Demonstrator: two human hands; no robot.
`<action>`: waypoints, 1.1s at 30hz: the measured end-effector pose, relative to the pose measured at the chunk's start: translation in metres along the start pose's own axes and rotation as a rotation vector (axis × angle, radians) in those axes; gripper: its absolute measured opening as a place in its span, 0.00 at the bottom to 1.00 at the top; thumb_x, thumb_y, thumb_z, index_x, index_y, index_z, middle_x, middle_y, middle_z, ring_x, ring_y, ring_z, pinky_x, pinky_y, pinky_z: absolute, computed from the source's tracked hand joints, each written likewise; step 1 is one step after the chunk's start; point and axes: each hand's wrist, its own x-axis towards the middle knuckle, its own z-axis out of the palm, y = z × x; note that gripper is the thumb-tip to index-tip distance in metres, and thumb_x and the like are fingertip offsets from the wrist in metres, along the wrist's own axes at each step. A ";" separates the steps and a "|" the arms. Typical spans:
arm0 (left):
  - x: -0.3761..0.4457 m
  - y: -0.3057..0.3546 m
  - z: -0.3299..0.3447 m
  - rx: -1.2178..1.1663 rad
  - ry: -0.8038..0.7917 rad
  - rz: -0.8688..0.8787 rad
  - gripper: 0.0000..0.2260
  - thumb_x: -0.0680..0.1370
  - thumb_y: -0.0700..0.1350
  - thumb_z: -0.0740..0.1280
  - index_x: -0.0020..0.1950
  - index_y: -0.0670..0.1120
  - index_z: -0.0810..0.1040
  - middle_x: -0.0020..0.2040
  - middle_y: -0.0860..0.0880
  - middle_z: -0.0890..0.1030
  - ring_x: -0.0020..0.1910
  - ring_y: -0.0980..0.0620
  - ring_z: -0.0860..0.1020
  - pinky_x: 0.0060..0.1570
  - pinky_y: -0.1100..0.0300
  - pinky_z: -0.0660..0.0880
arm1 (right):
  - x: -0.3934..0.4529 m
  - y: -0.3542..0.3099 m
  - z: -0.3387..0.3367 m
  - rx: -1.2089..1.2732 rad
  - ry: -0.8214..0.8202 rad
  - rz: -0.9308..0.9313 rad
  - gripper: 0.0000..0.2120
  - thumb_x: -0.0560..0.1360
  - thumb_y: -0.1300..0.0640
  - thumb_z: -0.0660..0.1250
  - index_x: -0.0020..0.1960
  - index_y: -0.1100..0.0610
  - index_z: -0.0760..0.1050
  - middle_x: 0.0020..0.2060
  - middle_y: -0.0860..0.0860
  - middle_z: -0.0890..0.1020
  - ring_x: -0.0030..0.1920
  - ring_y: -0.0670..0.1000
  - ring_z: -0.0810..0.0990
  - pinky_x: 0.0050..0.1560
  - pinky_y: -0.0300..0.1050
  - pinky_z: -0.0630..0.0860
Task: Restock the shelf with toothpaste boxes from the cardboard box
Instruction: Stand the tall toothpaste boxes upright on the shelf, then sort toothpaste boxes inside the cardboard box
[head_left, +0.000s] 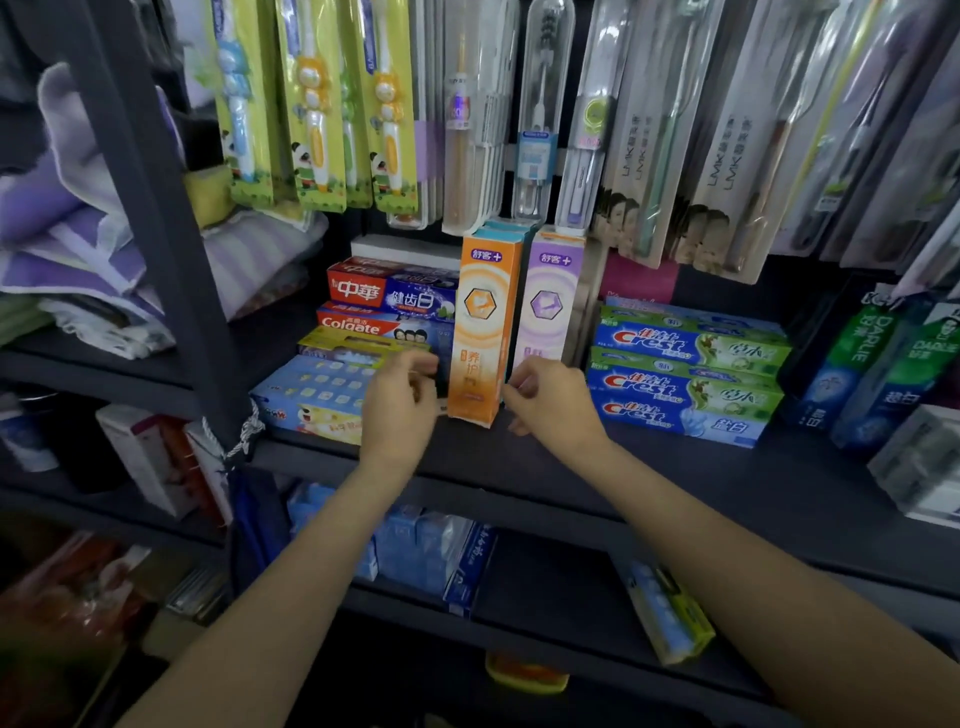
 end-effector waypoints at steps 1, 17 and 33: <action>-0.019 -0.002 -0.003 -0.015 0.020 0.050 0.10 0.76 0.33 0.60 0.55 0.42 0.76 0.52 0.46 0.79 0.49 0.53 0.75 0.49 0.64 0.70 | -0.015 0.001 0.001 0.038 -0.029 -0.051 0.03 0.76 0.60 0.65 0.44 0.58 0.73 0.37 0.56 0.83 0.33 0.53 0.82 0.38 0.48 0.81; -0.366 -0.244 0.073 0.462 -1.072 -0.467 0.09 0.79 0.49 0.58 0.55 0.51 0.76 0.50 0.52 0.79 0.49 0.50 0.77 0.48 0.53 0.76 | -0.326 0.246 0.218 -0.493 -1.118 -0.112 0.13 0.79 0.60 0.56 0.60 0.60 0.73 0.56 0.55 0.78 0.51 0.54 0.76 0.47 0.43 0.70; -0.436 -0.351 0.130 0.417 -1.109 -0.675 0.12 0.79 0.38 0.58 0.61 0.42 0.74 0.63 0.42 0.74 0.62 0.46 0.72 0.56 0.58 0.70 | -0.379 0.361 0.419 -0.833 -1.146 -0.474 0.17 0.70 0.61 0.56 0.43 0.49 0.83 0.44 0.49 0.83 0.49 0.53 0.76 0.57 0.51 0.71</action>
